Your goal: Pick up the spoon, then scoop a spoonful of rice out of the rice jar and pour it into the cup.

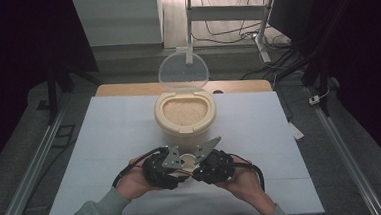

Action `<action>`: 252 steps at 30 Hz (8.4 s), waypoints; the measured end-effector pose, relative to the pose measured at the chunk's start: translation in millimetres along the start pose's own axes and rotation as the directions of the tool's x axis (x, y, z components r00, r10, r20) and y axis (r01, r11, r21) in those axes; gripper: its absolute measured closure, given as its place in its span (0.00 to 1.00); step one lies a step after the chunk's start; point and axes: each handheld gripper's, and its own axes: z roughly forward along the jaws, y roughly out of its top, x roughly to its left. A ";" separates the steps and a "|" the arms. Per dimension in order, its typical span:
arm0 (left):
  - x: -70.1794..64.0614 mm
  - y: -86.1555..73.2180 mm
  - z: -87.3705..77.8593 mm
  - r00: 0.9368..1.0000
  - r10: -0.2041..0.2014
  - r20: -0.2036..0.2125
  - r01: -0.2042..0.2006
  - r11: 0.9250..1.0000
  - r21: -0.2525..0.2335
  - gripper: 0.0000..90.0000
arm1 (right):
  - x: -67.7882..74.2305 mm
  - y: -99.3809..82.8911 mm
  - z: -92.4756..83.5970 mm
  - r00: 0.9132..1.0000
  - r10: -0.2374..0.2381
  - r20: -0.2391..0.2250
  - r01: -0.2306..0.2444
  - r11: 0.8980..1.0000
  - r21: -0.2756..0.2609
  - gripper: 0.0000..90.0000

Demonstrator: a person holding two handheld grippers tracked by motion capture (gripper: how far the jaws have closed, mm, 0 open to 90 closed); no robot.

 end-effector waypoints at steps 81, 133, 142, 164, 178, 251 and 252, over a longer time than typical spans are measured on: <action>-37.3 -0.2 14.8 0.895 0.056 -0.442 -0.093 0.994 -0.063 0.91 | 1.4 -44.3 -14.0 0.652 0.741 -0.161 -0.676 0.472 -0.566 0.61; -23.5 -21.3 -11.2 0.951 -0.148 -0.273 0.085 0.969 -0.230 0.51 | -8.9 -48.9 -13.5 0.718 0.640 -0.273 -0.630 0.430 -0.647 0.89; -9.6 -52.3 -43.0 0.930 -0.260 -0.260 0.181 0.939 -0.292 0.48 | -9.2 -49.3 -17.8 0.732 0.625 -0.273 -0.615 0.432 -0.659 0.92; 10.3 -133.8 -41.7 0.865 -0.454 -0.213 0.398 0.880 -0.258 0.44 | -19.3 -55.3 -35.8 0.755 0.602 -0.261 -0.585 0.438 -0.683 0.93; 13.3 -137.5 -37.6 0.861 -0.476 -0.180 0.428 0.869 -0.249 0.35 | -22.1 -58.5 -59.1 0.774 0.582 -0.248 -0.545 0.414 -0.729 0.93; 19.1 -150.2 -31.0 0.854 -0.492 -0.167 0.460 0.865 -0.198 0.31 | -128.3 -12.3 -89.0 0.708 0.699 0.101 -0.345 0.468 -0.814 0.93; 19.1 -150.1 -30.9 0.854 -0.492 -0.167 0.460 0.866 -0.197 0.31 | -128.3 -12.3 -89.0 0.708 0.699 0.101 -0.345 0.468 -0.814 0.93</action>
